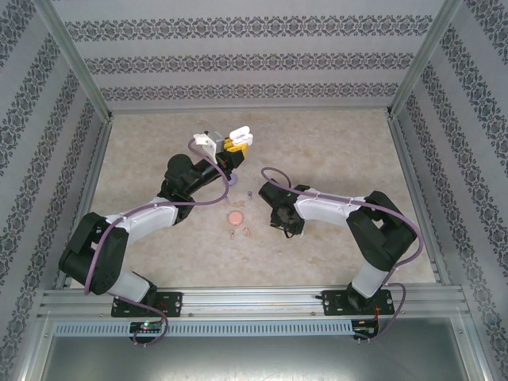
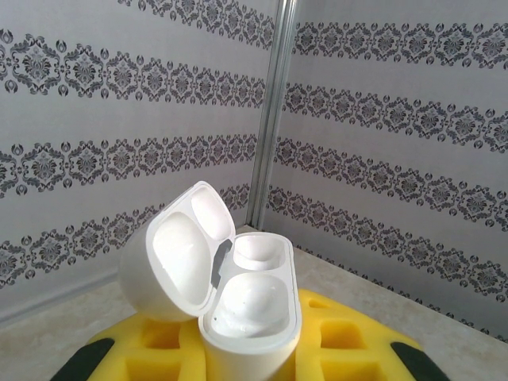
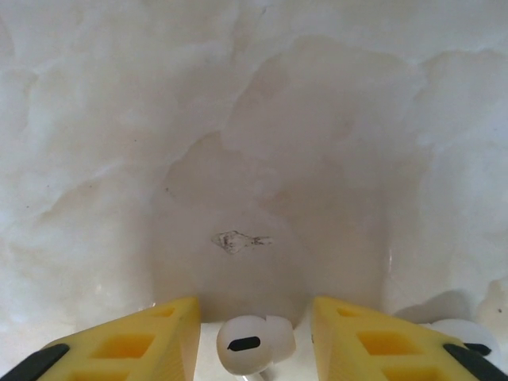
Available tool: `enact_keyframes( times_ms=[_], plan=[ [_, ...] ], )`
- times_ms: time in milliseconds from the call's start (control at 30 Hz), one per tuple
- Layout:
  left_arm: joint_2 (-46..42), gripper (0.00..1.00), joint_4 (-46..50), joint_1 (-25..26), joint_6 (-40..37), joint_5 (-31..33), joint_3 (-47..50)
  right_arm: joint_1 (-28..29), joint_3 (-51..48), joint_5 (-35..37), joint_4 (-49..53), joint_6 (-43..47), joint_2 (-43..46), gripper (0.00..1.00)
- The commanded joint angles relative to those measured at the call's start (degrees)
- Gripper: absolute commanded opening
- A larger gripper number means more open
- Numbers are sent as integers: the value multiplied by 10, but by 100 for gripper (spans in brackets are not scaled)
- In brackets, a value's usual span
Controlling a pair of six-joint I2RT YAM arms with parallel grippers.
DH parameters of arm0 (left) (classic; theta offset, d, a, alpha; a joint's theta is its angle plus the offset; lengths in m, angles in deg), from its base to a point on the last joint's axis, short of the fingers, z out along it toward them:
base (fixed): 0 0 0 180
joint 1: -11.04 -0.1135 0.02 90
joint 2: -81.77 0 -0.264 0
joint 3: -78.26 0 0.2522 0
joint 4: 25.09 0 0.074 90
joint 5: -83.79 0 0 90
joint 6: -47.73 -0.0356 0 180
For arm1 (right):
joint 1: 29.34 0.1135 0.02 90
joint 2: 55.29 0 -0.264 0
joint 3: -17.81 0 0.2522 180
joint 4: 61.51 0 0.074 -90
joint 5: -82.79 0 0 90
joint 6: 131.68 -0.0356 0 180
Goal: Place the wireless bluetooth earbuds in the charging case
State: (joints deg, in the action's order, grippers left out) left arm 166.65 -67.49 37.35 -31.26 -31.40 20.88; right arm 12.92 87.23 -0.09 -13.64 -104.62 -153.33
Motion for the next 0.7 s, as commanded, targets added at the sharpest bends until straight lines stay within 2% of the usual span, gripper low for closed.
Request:
enact_keyframes(
  times_ms=[0,667],
  plan=[
    [-11,0,-36,10,1,-4,4,6,8,11,3,-9,-9,41],
    [2,0,-34,16,-1,-3,-3,12,-1,11,-18,-15,14,26]
  ],
)
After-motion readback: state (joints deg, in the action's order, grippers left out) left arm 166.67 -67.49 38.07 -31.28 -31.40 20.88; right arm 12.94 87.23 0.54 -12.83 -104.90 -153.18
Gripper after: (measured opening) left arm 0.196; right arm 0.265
